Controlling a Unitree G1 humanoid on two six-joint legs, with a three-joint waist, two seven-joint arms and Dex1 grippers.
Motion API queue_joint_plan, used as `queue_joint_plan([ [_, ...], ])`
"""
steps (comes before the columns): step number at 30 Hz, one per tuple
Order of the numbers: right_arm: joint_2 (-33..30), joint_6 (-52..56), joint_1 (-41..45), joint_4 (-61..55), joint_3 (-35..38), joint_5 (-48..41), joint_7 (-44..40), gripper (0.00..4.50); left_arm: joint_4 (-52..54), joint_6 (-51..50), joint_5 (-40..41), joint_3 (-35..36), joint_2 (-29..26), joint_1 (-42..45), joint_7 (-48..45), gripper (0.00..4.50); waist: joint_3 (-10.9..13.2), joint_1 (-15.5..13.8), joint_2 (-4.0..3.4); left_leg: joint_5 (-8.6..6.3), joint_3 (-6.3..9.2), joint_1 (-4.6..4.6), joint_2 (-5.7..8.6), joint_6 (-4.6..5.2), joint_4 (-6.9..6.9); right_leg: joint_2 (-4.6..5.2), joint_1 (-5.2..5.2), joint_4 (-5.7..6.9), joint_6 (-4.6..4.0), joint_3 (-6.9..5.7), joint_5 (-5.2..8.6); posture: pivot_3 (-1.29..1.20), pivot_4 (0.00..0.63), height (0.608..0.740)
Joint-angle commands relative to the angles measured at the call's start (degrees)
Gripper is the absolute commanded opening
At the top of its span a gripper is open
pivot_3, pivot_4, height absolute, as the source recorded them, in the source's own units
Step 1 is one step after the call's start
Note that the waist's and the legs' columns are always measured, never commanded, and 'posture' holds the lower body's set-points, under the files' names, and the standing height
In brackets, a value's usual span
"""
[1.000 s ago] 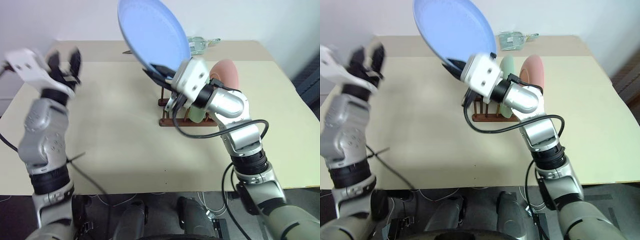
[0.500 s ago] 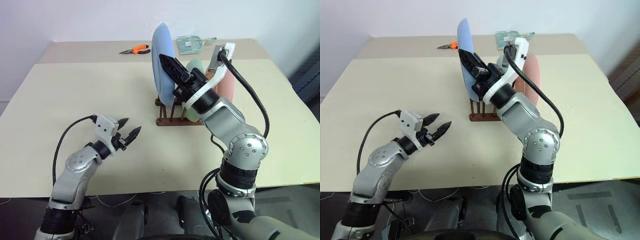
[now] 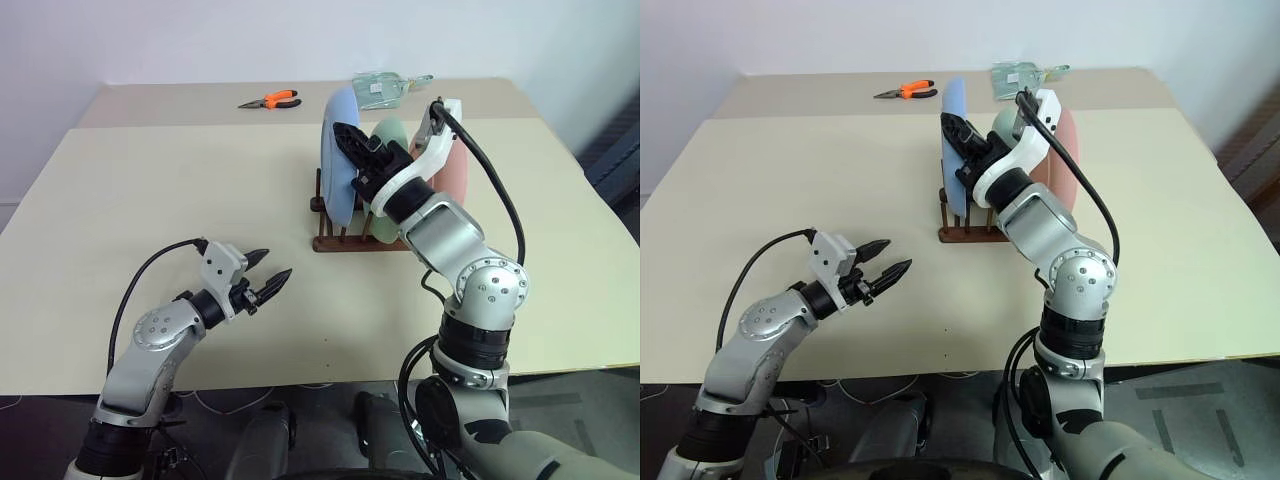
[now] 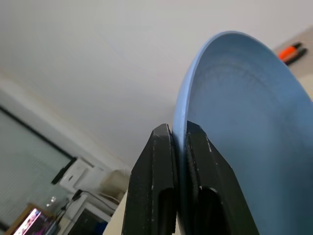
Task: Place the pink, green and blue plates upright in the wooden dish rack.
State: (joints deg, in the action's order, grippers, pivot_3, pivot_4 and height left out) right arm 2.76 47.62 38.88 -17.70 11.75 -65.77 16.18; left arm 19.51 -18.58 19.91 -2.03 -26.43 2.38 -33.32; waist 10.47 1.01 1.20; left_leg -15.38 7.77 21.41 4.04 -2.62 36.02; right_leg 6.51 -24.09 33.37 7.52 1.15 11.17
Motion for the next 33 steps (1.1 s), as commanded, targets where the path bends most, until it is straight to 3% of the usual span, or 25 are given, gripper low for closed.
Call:
queue_joint_plan([
  [1,-0.91,-1.22,3.35,0.44,0.41,-1.13,-0.81,0.73,2.67,0.47,-0.63,-0.48,0.19,-0.13,-0.06,3.01,0.0,0.01,0.0,0.0,0.0,0.0,0.0,0.0,0.0,0.0,0.0,0.0,0.0,0.0,0.0,0.0,0.15,0.74],
  [5,-11.93,-4.7,6.53,-1.62,-7.68,13.43,-12.54,2.47,3.12,0.29,-1.39,-1.21,0.47,-0.01,0.26,3.01,0.01,-0.19,-0.02,0.0,-0.03,0.03,0.01,0.0,0.05,0.0,0.02,-0.02,0.0,0.0,0.01,0.0,0.15,0.74],
  [9,-23.99,-11.55,6.37,-5.97,-13.95,24.81,-26.54,2.47,2.98,-0.08,-1.82,-1.91,0.77,0.45,0.17,3.01,-0.01,-0.08,0.01,0.0,-0.06,0.02,0.0,0.01,0.02,0.0,0.04,-0.05,0.06,-0.01,0.04,0.0,0.15,0.74],
  [12,-31.21,-15.73,5.3,-6.57,-12.61,30.26,-32.41,2.47,2.35,-0.04,-2.02,-1.99,1.0,0.97,0.01,3.01,-0.01,-0.15,0.02,0.0,-0.1,0.02,-0.01,0.01,0.04,0.01,0.05,-0.07,0.19,0.0,0.11,0.0,0.15,0.74],
  [13,-33.3,-16.49,4.59,-6.58,-10.63,30.23,-34.39,2.47,2.05,0.07,-2.14,-1.98,1.06,1.11,-0.09,3.01,-0.01,-0.22,0.02,0.0,-0.1,0.02,-0.02,0.01,0.05,0.01,0.08,-0.11,0.2,0.0,0.13,0.0,0.15,0.74],
  [16,-42.02,-15.08,-1.86,-3.51,4.61,23.12,-42.5,2.47,0.19,1.4,-3.46,-1.66,0.46,1.33,-0.54,3.01,-0.01,-1.03,0.06,-0.01,-0.01,0.04,-0.01,0.03,0.11,0.02,0.28,-0.25,0.17,-0.06,0.12,0.0,0.15,0.74],
  [20,-52.32,-15.42,-19.9,0.56,15.31,24.54,-55.84,2.47,-2.43,2.82,-4.64,-0.32,-0.65,1.42,-1.09,3.01,-0.05,-1.97,0.09,-0.16,-0.05,-0.02,0.06,0.29,0.18,0.17,0.5,-0.4,0.19,-0.1,0.17,0.0,0.15,0.74],
  [25,-53.86,-16.21,-35.04,2.82,18.65,25.92,-63.03,2.47,-5.71,5.07,-5.9,1.51,-2.97,1.38,-2.3,3.01,-0.04,-1.03,-0.29,-0.21,-0.37,-0.1,0.01,0.36,0.17,0.21,0.47,-0.35,0.19,0.07,0.17,0.0,0.15,0.74],
  [33,-49.77,-28.01,-38.69,9.26,9.98,38.42,-63.6,2.47,-5.01,5.53,-6.29,2.2,-3.09,-0.29,-2.02,3.01,-0.04,-0.45,-0.27,-0.22,-0.48,-0.21,-0.06,0.34,0.21,0.24,0.54,-0.32,0.28,0.07,0.32,0.0,0.15,0.74],
])
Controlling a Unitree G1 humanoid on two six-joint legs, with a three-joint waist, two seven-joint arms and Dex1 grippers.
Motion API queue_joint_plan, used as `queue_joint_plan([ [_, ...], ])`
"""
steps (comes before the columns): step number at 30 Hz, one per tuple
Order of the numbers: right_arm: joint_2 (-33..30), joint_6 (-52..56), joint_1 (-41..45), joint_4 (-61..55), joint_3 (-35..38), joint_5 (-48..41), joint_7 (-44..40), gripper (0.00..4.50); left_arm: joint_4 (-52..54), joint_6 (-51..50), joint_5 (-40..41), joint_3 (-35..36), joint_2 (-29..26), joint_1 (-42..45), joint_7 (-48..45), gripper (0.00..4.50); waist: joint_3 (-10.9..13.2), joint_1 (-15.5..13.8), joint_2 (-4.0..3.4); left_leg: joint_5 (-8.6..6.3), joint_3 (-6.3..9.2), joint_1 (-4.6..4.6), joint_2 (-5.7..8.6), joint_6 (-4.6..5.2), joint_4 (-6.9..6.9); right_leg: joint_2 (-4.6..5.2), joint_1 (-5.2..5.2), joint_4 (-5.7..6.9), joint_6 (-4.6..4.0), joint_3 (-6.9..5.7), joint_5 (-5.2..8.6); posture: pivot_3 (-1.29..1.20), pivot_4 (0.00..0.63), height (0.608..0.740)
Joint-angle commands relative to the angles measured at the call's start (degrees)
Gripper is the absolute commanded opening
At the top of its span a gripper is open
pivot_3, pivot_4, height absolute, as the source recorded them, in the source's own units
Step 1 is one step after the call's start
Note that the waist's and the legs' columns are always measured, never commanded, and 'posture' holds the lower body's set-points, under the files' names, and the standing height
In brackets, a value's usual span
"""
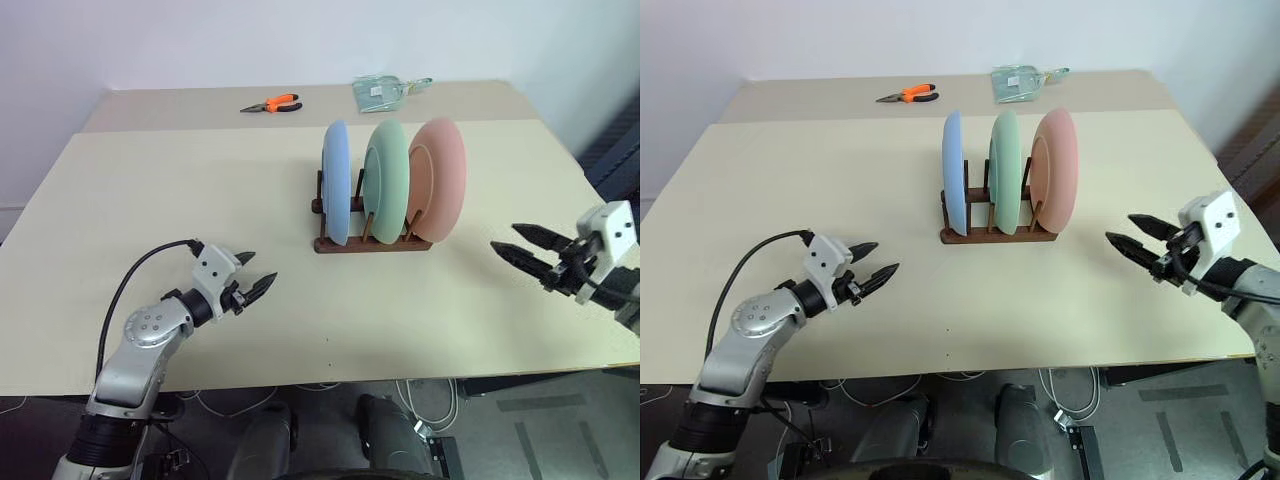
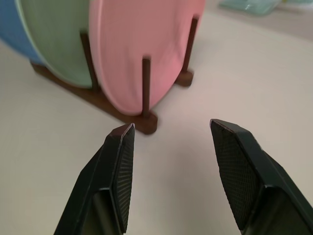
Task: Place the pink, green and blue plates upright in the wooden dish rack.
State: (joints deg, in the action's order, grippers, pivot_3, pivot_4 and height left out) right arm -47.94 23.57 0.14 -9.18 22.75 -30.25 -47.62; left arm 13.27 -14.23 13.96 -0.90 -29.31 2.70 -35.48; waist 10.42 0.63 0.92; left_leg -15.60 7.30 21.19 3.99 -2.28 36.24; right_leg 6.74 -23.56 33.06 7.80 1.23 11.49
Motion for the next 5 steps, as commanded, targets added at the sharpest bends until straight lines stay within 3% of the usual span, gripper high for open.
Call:
queue_joint_plan([
  [1,1.4,-4.86,0.08,1.12,-1.66,3.79,0.39,2.47,1.37,1.23,-0.3,1.23,-0.23,-0.9,0.11,3.01,0.01,-0.11,0.01,0.01,0.01,0.05,0.02,0.0,0.01,0.02,-0.05,0.01,-0.01,0.0,-0.02,0.0,0.15,0.74],
  [5,2.56,-7.84,1.73,4.4,-3.9,6.41,0.39,2.47,0.85,1.82,-0.74,1.52,0.16,-1.14,0.76,3.01,0.01,-0.31,0.01,0.01,0.03,0.09,0.07,0.01,0.03,0.06,-0.07,0.01,-0.16,0.01,-0.13,0.0,0.15,0.74],
])
